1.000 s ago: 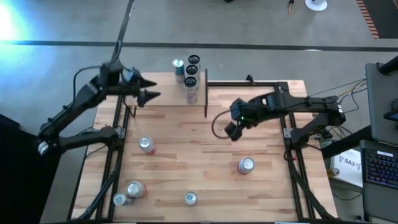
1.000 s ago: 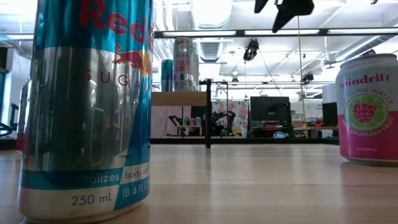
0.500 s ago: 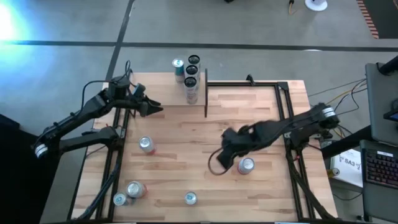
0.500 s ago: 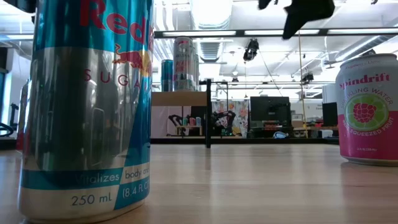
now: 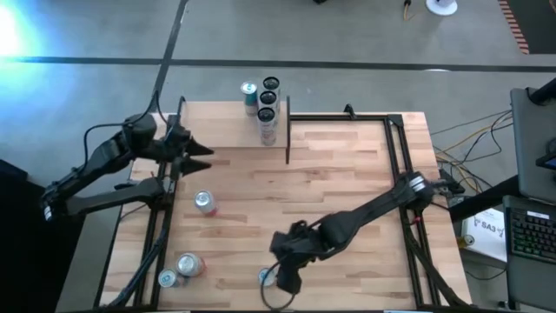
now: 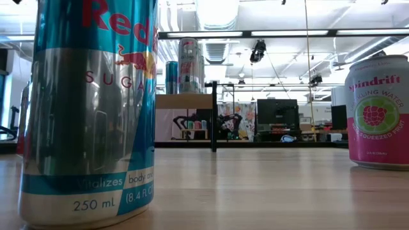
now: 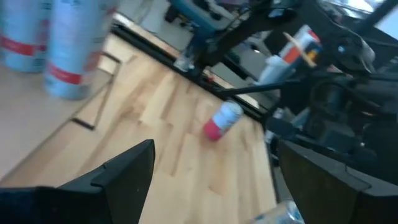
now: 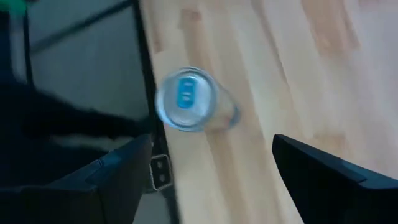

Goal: Place canned beverage on shelf
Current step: Put the right blue soda can on the shelf aligned with the other blue soda can

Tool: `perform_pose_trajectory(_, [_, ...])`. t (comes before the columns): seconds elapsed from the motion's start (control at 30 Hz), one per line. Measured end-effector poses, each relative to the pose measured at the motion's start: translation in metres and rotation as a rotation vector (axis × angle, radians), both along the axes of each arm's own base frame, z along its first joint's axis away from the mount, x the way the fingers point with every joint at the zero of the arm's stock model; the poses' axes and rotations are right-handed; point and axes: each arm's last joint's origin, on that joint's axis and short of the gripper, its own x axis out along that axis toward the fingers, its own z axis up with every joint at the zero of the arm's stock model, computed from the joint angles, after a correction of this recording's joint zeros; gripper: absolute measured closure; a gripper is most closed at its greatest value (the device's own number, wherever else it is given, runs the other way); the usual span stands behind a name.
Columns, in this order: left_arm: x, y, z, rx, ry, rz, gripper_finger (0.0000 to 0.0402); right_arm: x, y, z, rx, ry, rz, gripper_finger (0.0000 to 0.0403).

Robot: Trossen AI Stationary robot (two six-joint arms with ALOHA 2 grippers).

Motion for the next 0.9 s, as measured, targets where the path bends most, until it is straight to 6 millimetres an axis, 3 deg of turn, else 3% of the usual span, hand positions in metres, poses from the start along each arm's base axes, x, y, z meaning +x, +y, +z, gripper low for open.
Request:
perform_pose_trajectory(0.23, [-0.001,-0.016,0.000,-0.009,-0.015,-0.110,0.0091,0.022,0.009,-0.002,-0.305,-0.066,0.463,0.0078])
perform_pose_trajectory(0.43, [0.004,-0.023,-0.006,-0.038,0.041,-0.069,0.0091,0.027,0.012,-0.017,-0.357,-0.011,0.674,0.0078])
perform_pose_trajectory(0.77, [0.026,-0.029,-0.026,-0.076,0.169,-0.077,0.0091,0.037,0.015,-0.013,-0.376,-0.155,0.733,0.0078])
perform_pose_trajectory(0.9, [0.035,-0.030,-0.030,-0.090,0.209,-0.064,0.0091,0.044,0.015,-0.021,-0.391,-0.178,0.755,0.0078])
